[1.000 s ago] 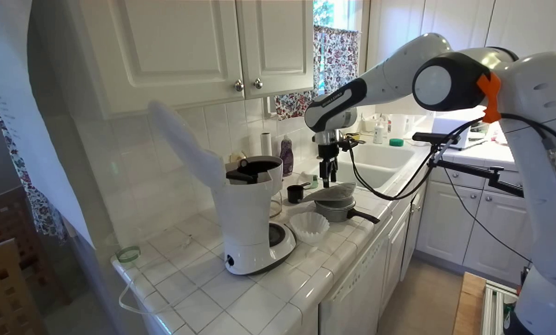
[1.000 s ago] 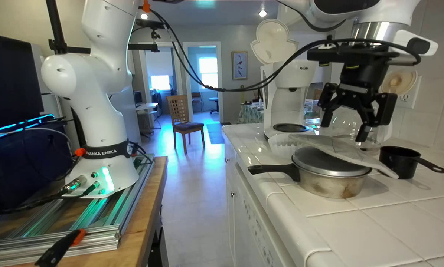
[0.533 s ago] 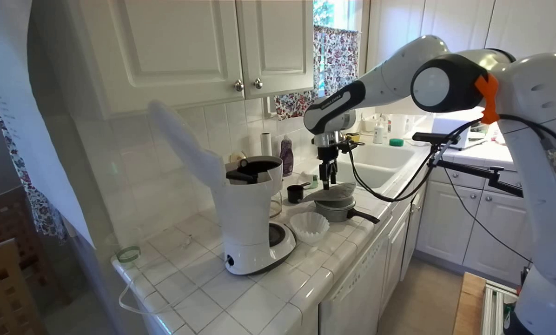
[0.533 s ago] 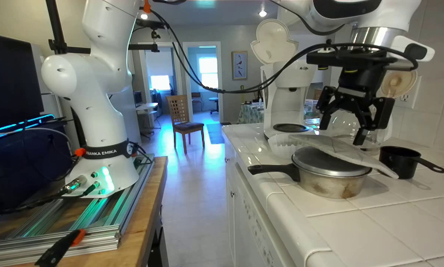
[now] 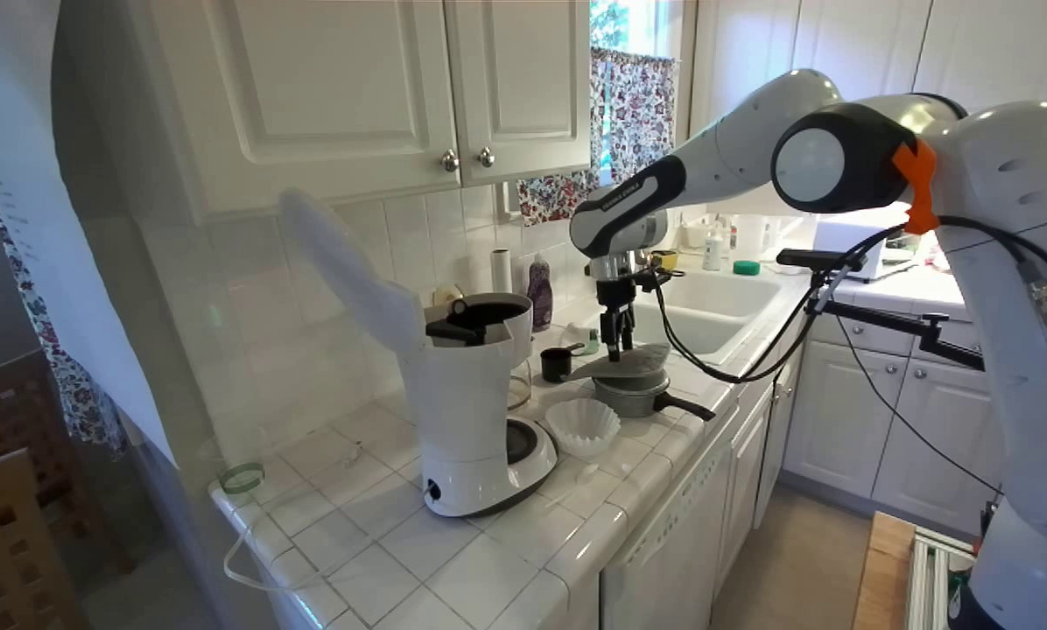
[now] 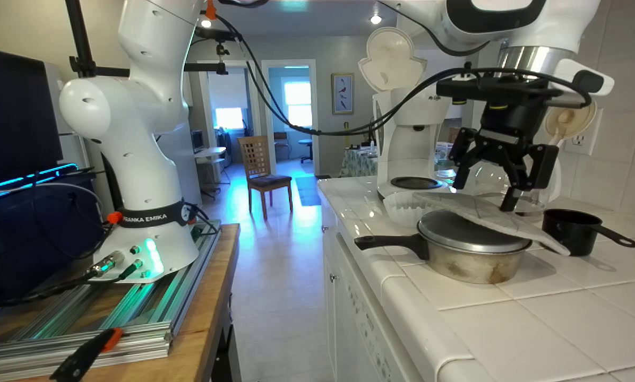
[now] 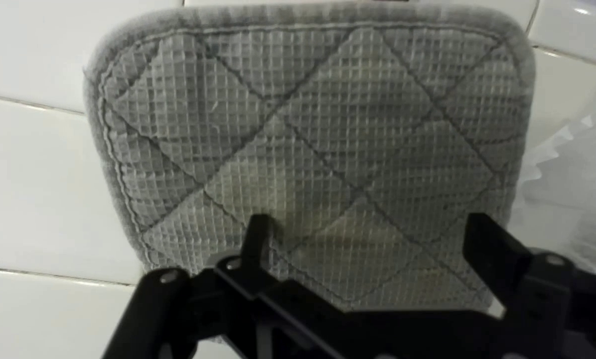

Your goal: Use the grey mat to remove the lid from the pot

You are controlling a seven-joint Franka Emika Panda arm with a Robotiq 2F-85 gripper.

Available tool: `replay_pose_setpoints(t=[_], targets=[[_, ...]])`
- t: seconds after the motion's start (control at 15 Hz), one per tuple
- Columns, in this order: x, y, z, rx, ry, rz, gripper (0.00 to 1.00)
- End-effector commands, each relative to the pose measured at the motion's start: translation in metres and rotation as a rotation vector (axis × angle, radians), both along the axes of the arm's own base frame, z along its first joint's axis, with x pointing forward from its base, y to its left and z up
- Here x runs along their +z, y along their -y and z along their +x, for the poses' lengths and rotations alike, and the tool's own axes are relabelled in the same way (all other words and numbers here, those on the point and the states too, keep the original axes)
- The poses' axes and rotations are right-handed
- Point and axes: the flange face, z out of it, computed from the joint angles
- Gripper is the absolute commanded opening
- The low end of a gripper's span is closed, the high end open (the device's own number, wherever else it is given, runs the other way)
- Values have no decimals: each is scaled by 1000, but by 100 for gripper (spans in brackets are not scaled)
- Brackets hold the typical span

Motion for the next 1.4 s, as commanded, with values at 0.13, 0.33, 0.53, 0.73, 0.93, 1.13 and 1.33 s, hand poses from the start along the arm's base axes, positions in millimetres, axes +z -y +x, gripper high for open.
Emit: replay_pose_setpoints(t=[0.13, 0.33, 0.53, 0.73, 0.93, 1.13, 1.33], targets=[[-9, -5, -3, -3, -42, -31, 100], [-12, -5, -4, 0, -53, -35, 100], [-14, -5, -4, 0, -55, -38, 100], [-16, -4, -4, 2, -60, -41, 85], [-17, -3, -4, 4, -67, -44, 57], [-18, -3, -3, 5, -70, -48, 36], [-17, -2, -3, 2, -70, -53, 15]])
